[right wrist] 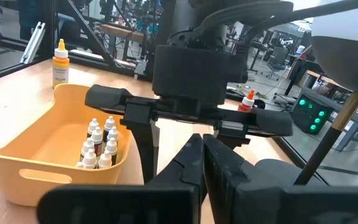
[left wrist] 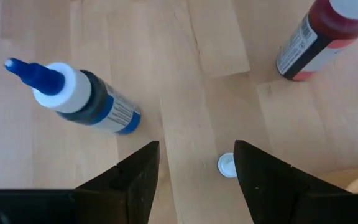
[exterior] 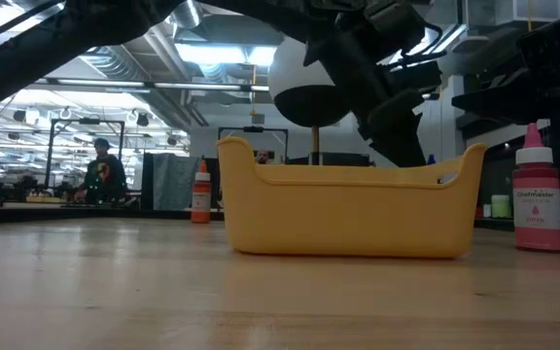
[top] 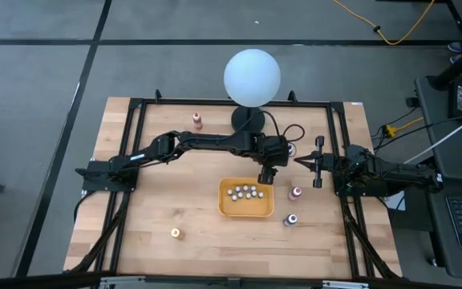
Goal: Pick & Place food coloring
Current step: Put the small green food coloring bottle into the yellow bin
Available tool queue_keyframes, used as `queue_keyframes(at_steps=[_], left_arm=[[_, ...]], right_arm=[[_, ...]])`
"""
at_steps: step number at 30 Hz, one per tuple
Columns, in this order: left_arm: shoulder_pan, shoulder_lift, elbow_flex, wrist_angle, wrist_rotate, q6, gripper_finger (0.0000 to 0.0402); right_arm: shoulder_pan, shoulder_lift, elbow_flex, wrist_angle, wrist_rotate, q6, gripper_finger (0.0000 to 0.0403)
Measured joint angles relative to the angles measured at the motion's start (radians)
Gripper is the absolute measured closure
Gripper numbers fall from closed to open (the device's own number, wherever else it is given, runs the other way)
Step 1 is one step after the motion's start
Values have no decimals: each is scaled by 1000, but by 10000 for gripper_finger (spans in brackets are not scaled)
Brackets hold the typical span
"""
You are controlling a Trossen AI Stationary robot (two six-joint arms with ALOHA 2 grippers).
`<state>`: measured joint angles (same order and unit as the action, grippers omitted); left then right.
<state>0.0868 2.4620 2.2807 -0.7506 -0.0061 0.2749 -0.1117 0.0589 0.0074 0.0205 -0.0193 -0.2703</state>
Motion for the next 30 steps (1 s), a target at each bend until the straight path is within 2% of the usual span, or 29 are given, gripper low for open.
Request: queue_keyframes(at_steps=[17, 30], left_arm=[[-2, 56, 0, -27, 35, -1, 202], [-2, 56, 0, -34, 61, -2, 227]], right_arm=[[0, 0, 0, 0, 0, 0, 386], [0, 0, 0, 0, 0, 0, 386]])
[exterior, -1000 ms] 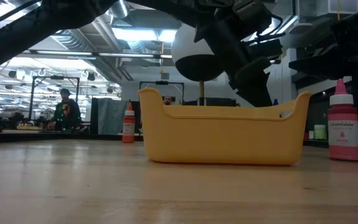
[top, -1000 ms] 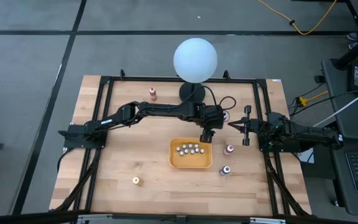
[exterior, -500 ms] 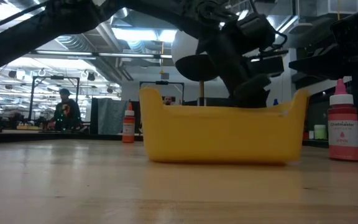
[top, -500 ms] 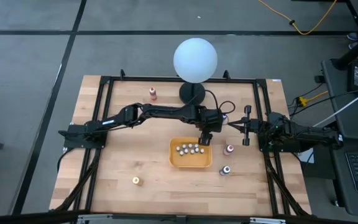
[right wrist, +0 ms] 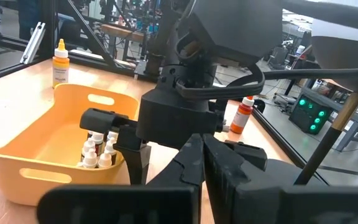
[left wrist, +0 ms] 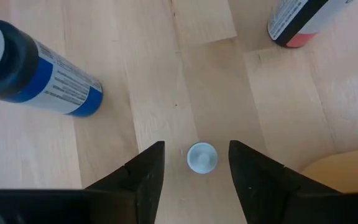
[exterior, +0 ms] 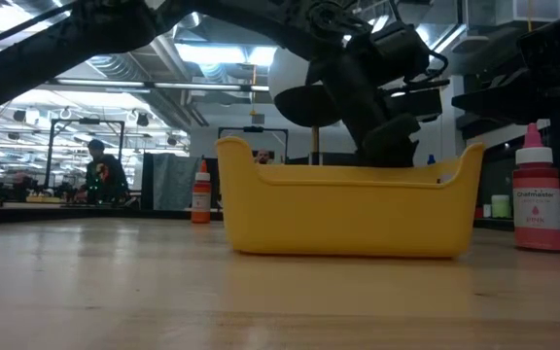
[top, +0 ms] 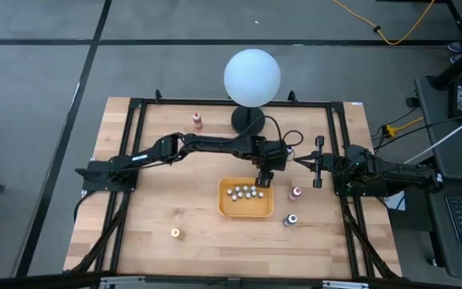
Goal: Pick & Place food coloring
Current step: Put the small green food coloring bottle into the yellow bin
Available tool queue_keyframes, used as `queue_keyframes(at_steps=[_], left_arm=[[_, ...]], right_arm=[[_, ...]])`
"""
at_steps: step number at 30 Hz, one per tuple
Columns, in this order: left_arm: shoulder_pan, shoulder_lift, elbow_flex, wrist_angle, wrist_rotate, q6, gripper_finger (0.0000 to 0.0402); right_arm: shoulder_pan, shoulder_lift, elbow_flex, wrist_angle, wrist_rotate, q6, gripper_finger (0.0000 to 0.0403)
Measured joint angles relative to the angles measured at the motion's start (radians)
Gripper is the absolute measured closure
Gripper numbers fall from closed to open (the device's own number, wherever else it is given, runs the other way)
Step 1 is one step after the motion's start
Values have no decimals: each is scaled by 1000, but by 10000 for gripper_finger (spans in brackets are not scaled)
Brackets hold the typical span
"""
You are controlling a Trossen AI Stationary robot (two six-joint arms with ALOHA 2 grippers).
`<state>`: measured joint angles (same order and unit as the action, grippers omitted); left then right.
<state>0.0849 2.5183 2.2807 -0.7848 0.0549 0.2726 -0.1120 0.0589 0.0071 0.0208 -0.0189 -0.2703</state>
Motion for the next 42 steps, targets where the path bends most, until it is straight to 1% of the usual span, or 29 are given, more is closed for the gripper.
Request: queue_keyframes(at_steps=[6, 23, 42], left_arm=[[0, 0, 0, -1, 1, 1, 249], [0, 0, 0, -1, 2, 2, 330], [0, -2, 0, 3, 8, 11, 391]], right_arm=[[0, 0, 0, 0, 0, 0, 386], [0, 0, 0, 0, 0, 0, 386], [0, 0, 0, 0, 0, 0, 386]])
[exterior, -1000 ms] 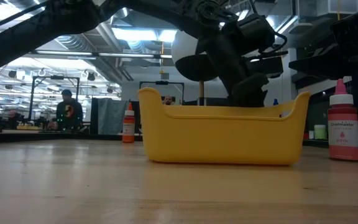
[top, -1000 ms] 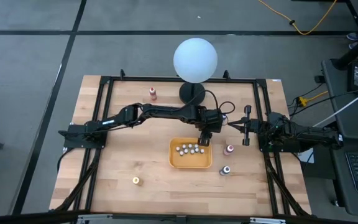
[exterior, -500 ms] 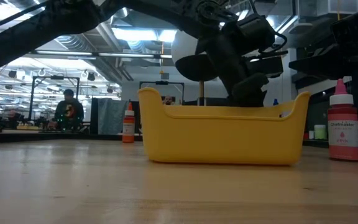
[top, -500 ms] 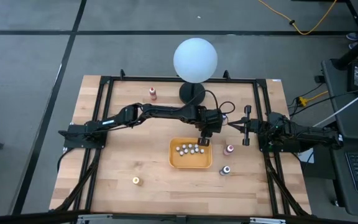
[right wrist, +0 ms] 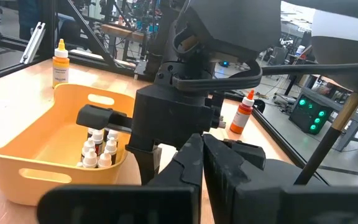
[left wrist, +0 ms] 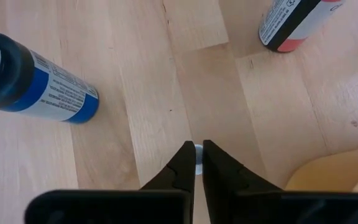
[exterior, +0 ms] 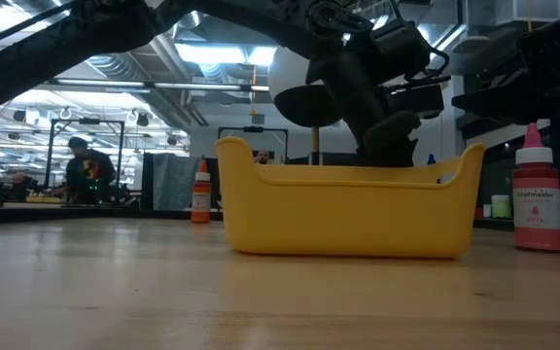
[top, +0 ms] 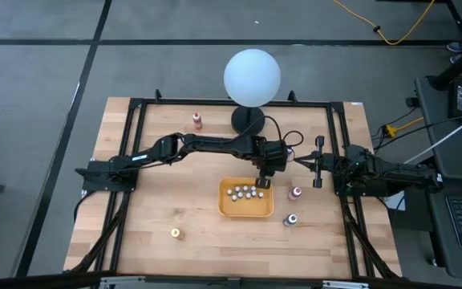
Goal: Pick & Place food coloring
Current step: Put the small green food coloring bottle into the yellow bin
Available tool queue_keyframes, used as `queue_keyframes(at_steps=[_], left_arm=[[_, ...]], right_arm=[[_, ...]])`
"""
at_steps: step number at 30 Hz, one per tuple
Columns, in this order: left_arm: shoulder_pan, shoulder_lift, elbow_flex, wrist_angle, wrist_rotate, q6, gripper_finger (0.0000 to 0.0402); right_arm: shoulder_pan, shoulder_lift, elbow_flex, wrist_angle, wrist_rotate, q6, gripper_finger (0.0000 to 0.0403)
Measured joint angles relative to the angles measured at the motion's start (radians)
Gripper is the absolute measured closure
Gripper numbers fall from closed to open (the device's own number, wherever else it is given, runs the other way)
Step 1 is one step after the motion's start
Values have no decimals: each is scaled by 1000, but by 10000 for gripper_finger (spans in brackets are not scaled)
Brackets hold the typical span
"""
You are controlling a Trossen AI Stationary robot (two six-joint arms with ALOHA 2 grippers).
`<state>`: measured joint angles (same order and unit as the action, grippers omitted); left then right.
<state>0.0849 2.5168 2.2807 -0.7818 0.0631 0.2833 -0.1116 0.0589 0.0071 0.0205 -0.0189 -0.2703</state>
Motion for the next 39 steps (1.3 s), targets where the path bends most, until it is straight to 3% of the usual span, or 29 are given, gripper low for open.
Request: queue_keyframes(at_steps=[21, 25, 33, 39], left_arm=[[0, 0, 21, -22, 7, 8, 393], [0, 1, 75, -52, -34, 27, 393], [-5, -28, 73, -82, -53, 35, 393], [-20, -57, 75, -100, -128, 55, 394]], right_arm=[[0, 0, 0, 0, 0, 0, 386], [0, 0, 0, 0, 0, 0, 386], [0, 0, 0, 0, 0, 0, 386], [0, 0, 0, 0, 0, 0, 386]])
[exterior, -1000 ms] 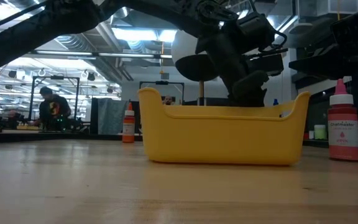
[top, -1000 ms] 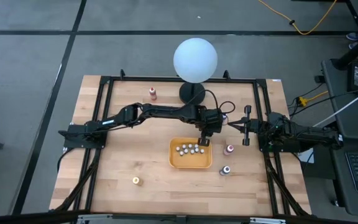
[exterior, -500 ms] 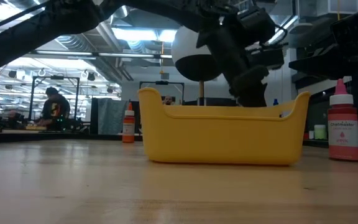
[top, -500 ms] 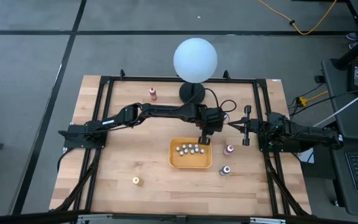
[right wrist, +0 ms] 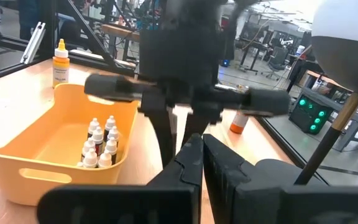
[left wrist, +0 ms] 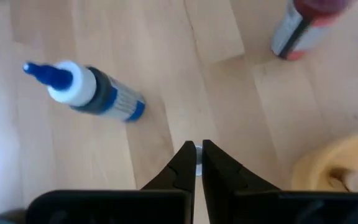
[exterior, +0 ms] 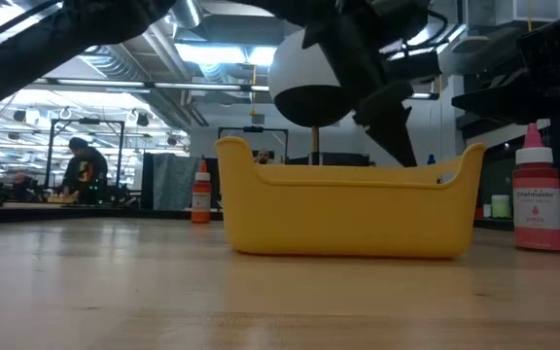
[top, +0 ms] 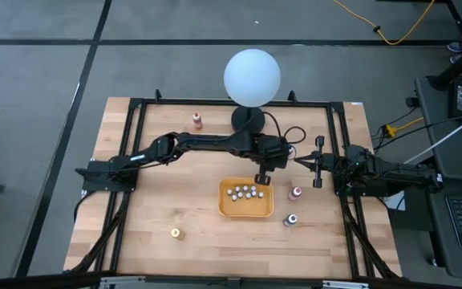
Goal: Pick & Place food coloring
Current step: Put the small green food coloring bottle into the yellow bin
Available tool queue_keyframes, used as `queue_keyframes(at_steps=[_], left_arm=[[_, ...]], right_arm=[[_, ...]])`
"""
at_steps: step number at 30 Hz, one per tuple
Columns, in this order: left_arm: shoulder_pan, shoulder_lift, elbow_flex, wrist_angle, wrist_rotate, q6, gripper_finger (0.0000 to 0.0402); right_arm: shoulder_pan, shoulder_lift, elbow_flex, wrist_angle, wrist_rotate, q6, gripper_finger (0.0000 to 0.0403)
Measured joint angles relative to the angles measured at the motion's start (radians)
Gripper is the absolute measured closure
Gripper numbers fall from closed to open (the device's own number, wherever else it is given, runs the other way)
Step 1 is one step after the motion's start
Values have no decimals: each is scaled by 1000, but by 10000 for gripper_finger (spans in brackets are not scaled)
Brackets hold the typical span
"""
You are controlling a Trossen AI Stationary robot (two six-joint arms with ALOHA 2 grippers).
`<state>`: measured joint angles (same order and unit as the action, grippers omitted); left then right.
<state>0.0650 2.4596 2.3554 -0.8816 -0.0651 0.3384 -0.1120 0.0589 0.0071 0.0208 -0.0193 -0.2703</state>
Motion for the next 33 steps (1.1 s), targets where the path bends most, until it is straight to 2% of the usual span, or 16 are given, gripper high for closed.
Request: queue_keyframes(at_steps=[8, 16, 23, 28, 33], left_arm=[[-13, -72, 0, -76, -7, -10, 394], [-32, -180, 0, -197, -73, -30, 394], [-65, -293, 0, -320, -65, -104, 394], [-105, -361, 0, -417, 44, -182, 394], [-156, -394, 0, -511, 24, -296, 394]], right_arm=[[0, 0, 0, 0, 0, 0, 386], [0, 0, 0, 0, 0, 0, 386], [0, 0, 0, 0, 0, 0, 386], [0, 0, 0, 0, 0, 0, 386], [0, 0, 0, 0, 0, 0, 386]])
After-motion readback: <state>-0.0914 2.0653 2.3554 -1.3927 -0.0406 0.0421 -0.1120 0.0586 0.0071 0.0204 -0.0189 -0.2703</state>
